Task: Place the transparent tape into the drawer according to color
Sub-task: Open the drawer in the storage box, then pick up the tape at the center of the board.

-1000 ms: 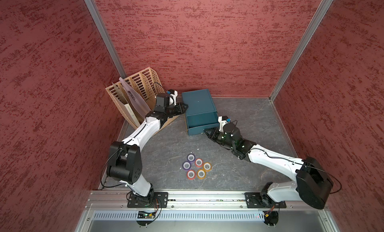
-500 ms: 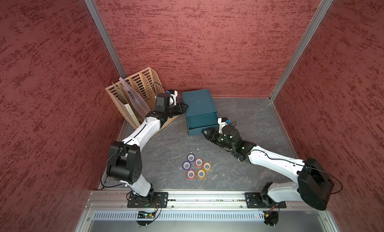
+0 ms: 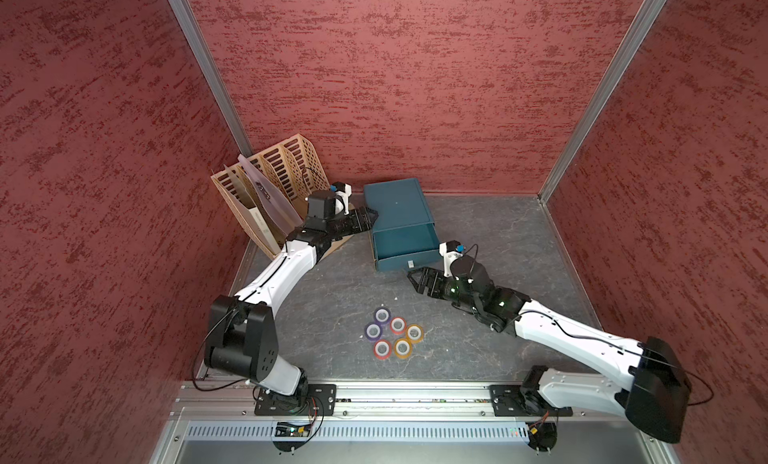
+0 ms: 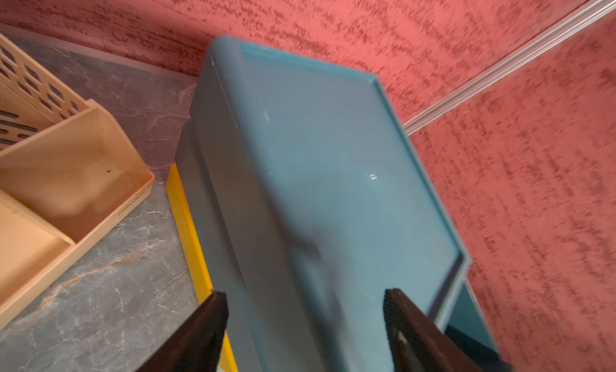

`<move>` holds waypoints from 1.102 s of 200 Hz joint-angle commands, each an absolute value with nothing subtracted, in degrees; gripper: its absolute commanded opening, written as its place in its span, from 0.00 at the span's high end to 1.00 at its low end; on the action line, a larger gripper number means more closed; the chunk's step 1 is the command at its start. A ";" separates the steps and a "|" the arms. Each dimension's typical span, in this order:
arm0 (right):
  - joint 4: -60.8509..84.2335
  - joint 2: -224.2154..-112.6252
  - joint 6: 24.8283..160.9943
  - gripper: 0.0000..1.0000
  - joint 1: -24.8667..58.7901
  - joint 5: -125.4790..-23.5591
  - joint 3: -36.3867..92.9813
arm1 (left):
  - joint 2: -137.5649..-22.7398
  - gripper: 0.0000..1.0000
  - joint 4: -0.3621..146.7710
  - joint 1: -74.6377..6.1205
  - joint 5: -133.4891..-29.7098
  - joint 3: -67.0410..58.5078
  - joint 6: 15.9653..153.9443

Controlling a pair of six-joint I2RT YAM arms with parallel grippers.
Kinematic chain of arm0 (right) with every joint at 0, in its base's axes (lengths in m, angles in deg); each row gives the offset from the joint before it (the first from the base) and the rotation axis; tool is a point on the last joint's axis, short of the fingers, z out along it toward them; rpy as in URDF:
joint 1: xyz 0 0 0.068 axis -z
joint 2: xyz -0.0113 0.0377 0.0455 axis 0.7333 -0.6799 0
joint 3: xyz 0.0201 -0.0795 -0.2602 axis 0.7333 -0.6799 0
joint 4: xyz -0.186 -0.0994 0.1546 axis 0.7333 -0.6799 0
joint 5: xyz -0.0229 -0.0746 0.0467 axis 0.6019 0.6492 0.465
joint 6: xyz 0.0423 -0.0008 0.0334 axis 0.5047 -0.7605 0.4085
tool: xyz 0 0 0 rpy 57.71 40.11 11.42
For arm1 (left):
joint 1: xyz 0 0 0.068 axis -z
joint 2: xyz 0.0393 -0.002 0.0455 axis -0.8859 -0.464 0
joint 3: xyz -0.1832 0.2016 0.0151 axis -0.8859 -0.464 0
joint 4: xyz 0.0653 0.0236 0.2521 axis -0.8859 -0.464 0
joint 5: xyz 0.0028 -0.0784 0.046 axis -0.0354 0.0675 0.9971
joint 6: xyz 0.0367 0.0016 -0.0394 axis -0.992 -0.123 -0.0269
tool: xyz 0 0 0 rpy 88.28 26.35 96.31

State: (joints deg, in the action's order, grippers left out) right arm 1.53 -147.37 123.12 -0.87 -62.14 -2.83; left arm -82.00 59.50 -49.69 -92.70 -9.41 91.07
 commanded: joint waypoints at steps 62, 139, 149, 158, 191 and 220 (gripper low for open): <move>-23.76 -141.54 112.49 0.02 -4.09 -61.23 0.83 | -68.44 0.00 54.63 -51.70 -93.42 -18.05 91.19; -26.44 -154.19 111.34 0.04 -11.90 -57.05 2.57 | -55.70 0.00 52.01 -56.82 -98.05 -34.30 93.48; -26.56 -156.43 111.46 0.06 -12.56 -56.23 3.38 | -55.10 0.00 51.54 -57.48 -98.93 -35.21 93.49; -26.90 -158.38 111.64 0.09 -13.28 -54.88 4.36 | -54.87 0.00 51.20 -57.91 -99.66 -35.82 93.27; -28.79 -165.28 111.91 0.17 -14.70 -52.12 7.76 | -54.79 0.00 50.95 -58.49 -101.54 -37.36 93.24; -27.78 -168.69 113.17 0.26 -15.15 -51.58 8.08 | -54.30 0.00 51.27 -58.65 -101.72 -37.95 93.49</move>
